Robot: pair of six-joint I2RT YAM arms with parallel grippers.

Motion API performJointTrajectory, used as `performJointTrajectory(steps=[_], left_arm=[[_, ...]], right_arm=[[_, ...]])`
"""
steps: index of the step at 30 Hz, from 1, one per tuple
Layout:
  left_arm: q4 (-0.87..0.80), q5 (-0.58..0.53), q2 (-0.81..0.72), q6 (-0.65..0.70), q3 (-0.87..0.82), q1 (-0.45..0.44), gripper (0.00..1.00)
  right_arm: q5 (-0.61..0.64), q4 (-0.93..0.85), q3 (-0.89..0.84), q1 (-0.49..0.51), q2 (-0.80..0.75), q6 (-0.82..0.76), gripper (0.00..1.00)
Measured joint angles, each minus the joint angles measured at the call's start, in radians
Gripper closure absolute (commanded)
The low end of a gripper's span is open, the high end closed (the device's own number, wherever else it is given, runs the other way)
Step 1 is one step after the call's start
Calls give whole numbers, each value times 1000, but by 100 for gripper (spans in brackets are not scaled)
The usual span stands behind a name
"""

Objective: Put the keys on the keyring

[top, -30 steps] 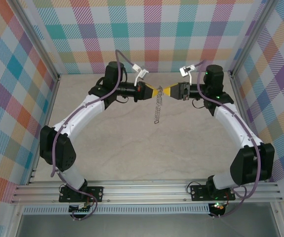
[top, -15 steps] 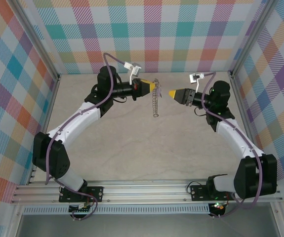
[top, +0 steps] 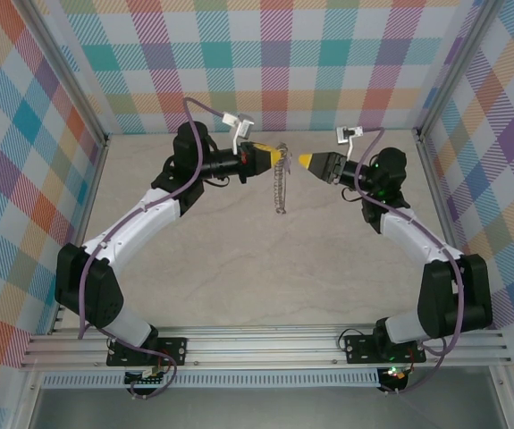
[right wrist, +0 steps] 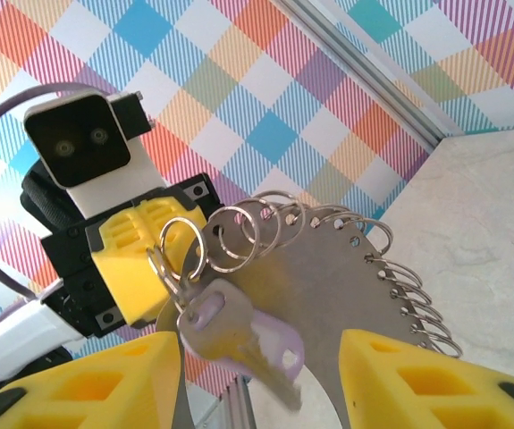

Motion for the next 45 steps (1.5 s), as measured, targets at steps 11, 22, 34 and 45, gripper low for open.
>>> performJointTrajectory(steps=[11, 22, 34, 45], left_arm=[[0, 0, 0, 0, 0, -1, 100], [0, -3, 0, 0, 0, -1, 100], [1, -54, -18, 2, -18, -1, 100], [32, -72, -29, 0, -20, -7, 100]], right_arm=[[-15, 92, 60, 34, 35, 66, 63], [-40, 103, 73, 51, 65, 90, 98], [-50, 81, 73, 51, 64, 86, 100], [-70, 73, 74, 79, 64, 87, 100]])
